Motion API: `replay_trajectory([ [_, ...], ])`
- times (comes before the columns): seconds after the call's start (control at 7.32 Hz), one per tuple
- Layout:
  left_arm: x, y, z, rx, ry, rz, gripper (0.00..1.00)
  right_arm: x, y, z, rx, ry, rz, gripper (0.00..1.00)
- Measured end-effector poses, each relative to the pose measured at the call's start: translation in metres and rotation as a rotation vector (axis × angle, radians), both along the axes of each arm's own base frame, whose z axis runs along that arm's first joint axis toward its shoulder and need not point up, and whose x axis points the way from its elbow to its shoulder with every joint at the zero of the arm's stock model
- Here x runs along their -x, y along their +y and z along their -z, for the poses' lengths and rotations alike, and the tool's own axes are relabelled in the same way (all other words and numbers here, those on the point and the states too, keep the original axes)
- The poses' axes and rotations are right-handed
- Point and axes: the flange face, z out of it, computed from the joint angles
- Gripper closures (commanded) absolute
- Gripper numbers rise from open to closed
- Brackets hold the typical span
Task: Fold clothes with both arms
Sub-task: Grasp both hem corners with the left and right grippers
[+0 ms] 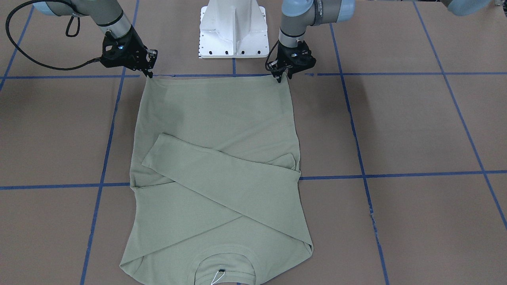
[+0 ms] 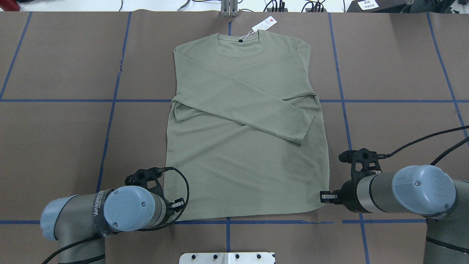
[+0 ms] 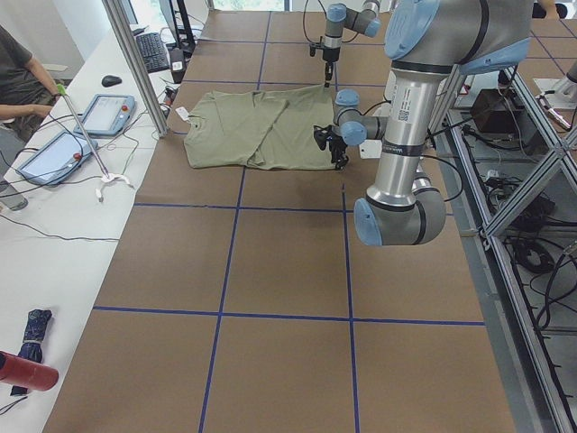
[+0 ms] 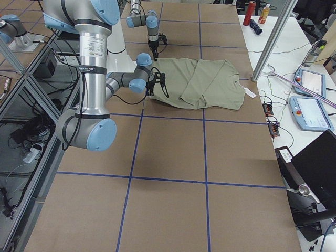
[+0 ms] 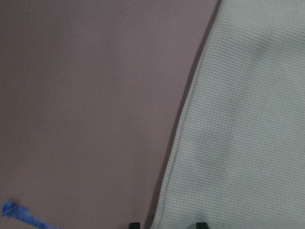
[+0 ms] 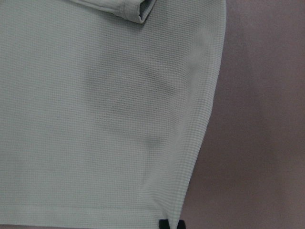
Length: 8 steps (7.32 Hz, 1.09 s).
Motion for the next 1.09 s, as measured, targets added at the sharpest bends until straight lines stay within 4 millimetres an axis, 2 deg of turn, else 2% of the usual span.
replay_trajectory([
  [0.27, 0.001, 0.0, 0.002, 0.0, 0.004, -0.001, 1.0, -0.001, -0.001, 0.0, 0.0, 0.0, -0.002, 1.0],
  [0.55, 0.012, 0.002, 0.017, -0.005, 0.038, -0.004, 1.0, -0.004, -0.003, 0.001, 0.004, -0.004, -0.002, 1.0],
  [0.68, 0.029, 0.004, 0.029, -0.012, 0.066, -0.005, 1.0, -0.009, -0.004, 0.003, 0.021, -0.014, 0.01, 1.0],
  [1.09, 0.11, 0.027, 0.067, -0.01, 0.111, -0.036, 1.0, -0.04, 0.005, 0.03, 0.083, -0.089, 0.093, 1.0],
])
